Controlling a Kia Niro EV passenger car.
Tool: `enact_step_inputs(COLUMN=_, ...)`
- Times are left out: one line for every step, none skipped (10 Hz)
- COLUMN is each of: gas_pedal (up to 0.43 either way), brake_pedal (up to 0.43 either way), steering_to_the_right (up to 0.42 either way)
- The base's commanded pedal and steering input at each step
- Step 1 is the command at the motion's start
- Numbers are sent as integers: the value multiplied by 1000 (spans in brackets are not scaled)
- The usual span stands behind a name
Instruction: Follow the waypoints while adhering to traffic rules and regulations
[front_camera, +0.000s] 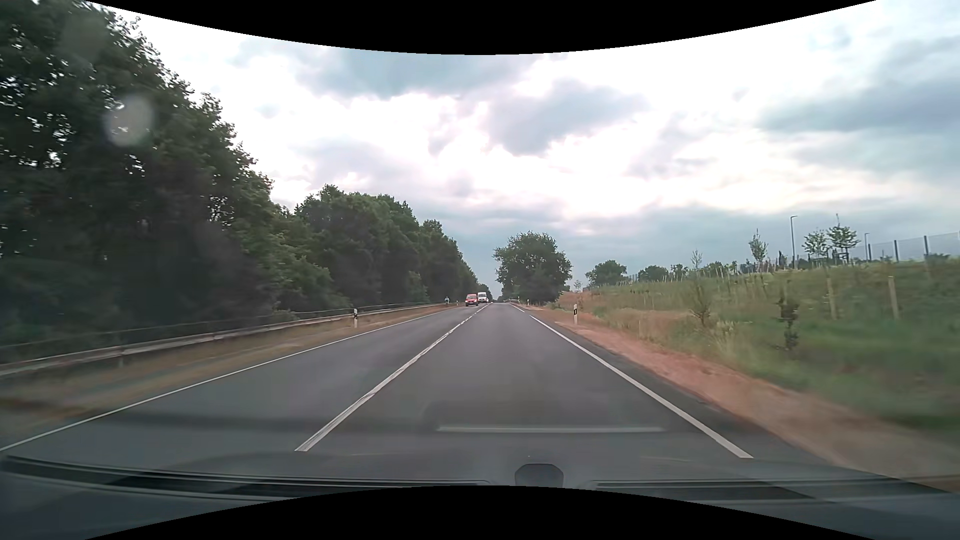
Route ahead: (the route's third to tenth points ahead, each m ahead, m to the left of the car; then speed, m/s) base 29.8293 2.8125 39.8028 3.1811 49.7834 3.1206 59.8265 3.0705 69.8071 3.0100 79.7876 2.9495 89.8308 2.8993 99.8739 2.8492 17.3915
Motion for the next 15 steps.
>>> enact_step_inputs(gas_pedal=228, brake_pedal=0, steering_to_the_right=-3)
enact_step_inputs(gas_pedal=228, brake_pedal=0, steering_to_the_right=-2)
enact_step_inputs(gas_pedal=228, brake_pedal=0, steering_to_the_right=-2)
enact_step_inputs(gas_pedal=228, brake_pedal=0, steering_to_the_right=-3)
enact_step_inputs(gas_pedal=228, brake_pedal=0, steering_to_the_right=-3)
enact_step_inputs(gas_pedal=228, brake_pedal=0, steering_to_the_right=-2)
enact_step_inputs(gas_pedal=228, brake_pedal=0, steering_to_the_right=-3)
enact_step_inputs(gas_pedal=228, brake_pedal=0, steering_to_the_right=-3)
enact_step_inputs(gas_pedal=228, brake_pedal=0, steering_to_the_right=-3)
enact_step_inputs(gas_pedal=228, brake_pedal=0, steering_to_the_right=-4)
enact_step_inputs(gas_pedal=228, brake_pedal=0, steering_to_the_right=-4)
enact_step_inputs(gas_pedal=228, brake_pedal=0, steering_to_the_right=-4)
enact_step_inputs(gas_pedal=228, brake_pedal=0, steering_to_the_right=-4)
enact_step_inputs(gas_pedal=228, brake_pedal=0, steering_to_the_right=-4)
enact_step_inputs(gas_pedal=228, brake_pedal=0, steering_to_the_right=-4)
